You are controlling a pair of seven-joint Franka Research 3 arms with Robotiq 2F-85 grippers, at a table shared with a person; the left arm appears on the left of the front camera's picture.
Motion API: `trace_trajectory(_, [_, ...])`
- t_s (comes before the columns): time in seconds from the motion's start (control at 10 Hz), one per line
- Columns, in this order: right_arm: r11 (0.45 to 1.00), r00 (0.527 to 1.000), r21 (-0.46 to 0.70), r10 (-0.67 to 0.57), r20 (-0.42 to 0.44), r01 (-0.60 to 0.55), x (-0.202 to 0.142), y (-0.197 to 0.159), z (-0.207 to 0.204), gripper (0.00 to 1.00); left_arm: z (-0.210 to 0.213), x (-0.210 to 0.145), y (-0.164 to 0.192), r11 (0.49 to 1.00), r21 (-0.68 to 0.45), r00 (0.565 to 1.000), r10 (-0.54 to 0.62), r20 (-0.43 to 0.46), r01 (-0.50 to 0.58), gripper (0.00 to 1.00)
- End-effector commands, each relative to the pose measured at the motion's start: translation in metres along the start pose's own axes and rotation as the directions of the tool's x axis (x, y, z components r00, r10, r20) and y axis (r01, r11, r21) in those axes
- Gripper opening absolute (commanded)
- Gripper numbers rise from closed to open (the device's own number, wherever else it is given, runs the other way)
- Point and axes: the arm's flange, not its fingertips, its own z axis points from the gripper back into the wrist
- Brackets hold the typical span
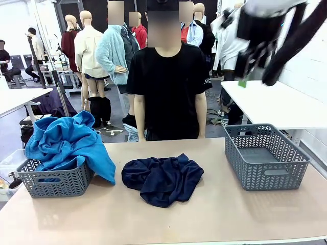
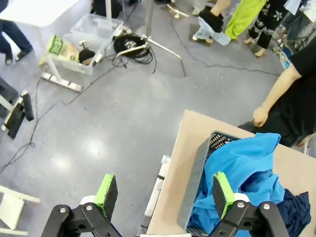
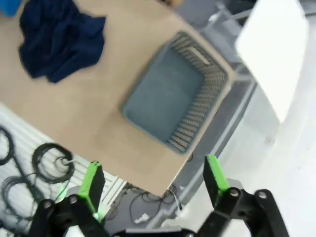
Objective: Sort the tops and bottoms.
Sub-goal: Lift clothes from the center of the table with your right hand.
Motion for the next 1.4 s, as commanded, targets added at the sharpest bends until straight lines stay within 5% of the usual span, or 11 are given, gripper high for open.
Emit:
trace_trajectory(0.0, [0.998,1.0,0.064,0.016,0.002,-0.016,0.035,0.015,-0.042,1.0,0.012,-0.007,0.011,0.999,-0.024,0.999,0.029,0.014,-0.028,1.0])
trace_trajectory(0.2, [0.988,0.993,0.099,-0.119,0.027,0.116,0.047,0.042,-0.098,1.0,0.0,0.0,0.0,1.0,0.0,1.0,0.0,0.0,0.0,1.0])
trace_trajectory(0.4, [0.948,0.951,0.091,-0.297,-0.088,0.304,0.03,0.039,-0.132,1.0,0.0,0.0,0.0,1.0,0.0,1.0,0.0,0.0,0.0,1.0])
trace_trajectory(0.5, [0.988,0.993,0.101,-0.118,-0.016,0.119,0.054,0.044,-0.11,1.0,0.0,0.0,0.0,1.0,0.0,1.0,0.0,0.0,0.0,1.0])
trace_trajectory(1.0, [0.986,0.99,0.094,-0.139,-0.01,0.14,0.056,0.046,-0.109,1.0,0.0,0.0,0.0,1.0,0.0,1.0,0.0,0.0,0.0,1.0])
trace_trajectory(1.3, [0.948,0.994,0.301,0.112,-0.006,-0.105,0.139,0.044,-0.158,1.0,0.0,0.0,0.0,1.0,0.0,1.0,0.0,0.0,0.0,1.0])
